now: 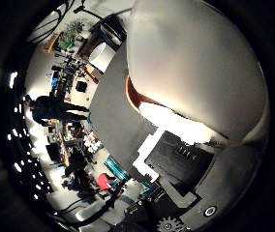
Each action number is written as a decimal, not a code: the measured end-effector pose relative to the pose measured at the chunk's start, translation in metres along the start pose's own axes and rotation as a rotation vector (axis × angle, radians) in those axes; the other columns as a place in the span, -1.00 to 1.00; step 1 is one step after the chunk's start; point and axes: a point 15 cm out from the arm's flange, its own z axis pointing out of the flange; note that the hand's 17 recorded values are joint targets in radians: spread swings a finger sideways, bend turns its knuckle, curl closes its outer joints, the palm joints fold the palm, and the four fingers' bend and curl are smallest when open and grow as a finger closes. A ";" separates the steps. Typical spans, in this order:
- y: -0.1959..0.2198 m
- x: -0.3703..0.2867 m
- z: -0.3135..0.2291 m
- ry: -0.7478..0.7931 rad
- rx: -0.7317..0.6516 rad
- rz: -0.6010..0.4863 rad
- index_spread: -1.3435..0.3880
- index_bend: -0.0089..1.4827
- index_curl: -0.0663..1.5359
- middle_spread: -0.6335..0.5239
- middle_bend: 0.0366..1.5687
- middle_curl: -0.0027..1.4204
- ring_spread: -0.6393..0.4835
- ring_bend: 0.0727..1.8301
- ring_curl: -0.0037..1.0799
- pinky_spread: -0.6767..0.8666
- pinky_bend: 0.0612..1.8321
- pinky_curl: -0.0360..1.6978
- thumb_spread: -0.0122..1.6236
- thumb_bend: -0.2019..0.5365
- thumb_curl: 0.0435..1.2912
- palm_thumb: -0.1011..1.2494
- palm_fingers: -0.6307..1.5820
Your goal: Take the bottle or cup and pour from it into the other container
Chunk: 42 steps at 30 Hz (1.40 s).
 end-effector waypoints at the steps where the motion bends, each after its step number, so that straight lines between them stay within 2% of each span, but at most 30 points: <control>1: 0.000 0.000 0.000 0.012 -0.005 -0.006 -0.20 -0.67 0.56 -0.48 0.08 0.44 -0.34 0.29 0.35 -0.64 0.13 -0.02 0.00 -0.54 -0.13 0.34 0.54; 18: -0.011 -0.013 -0.003 0.205 -0.081 -0.143 -0.20 -0.64 0.55 -0.48 0.08 0.43 -0.35 0.29 0.33 -0.64 0.14 -0.04 0.00 -0.54 -0.14 0.34 0.54; 42: -0.006 -0.013 0.002 0.263 -0.148 -0.184 -0.20 -0.64 0.54 -0.46 0.10 0.41 -0.34 0.31 0.30 -0.63 0.17 -0.06 0.00 -0.54 -0.13 0.33 0.55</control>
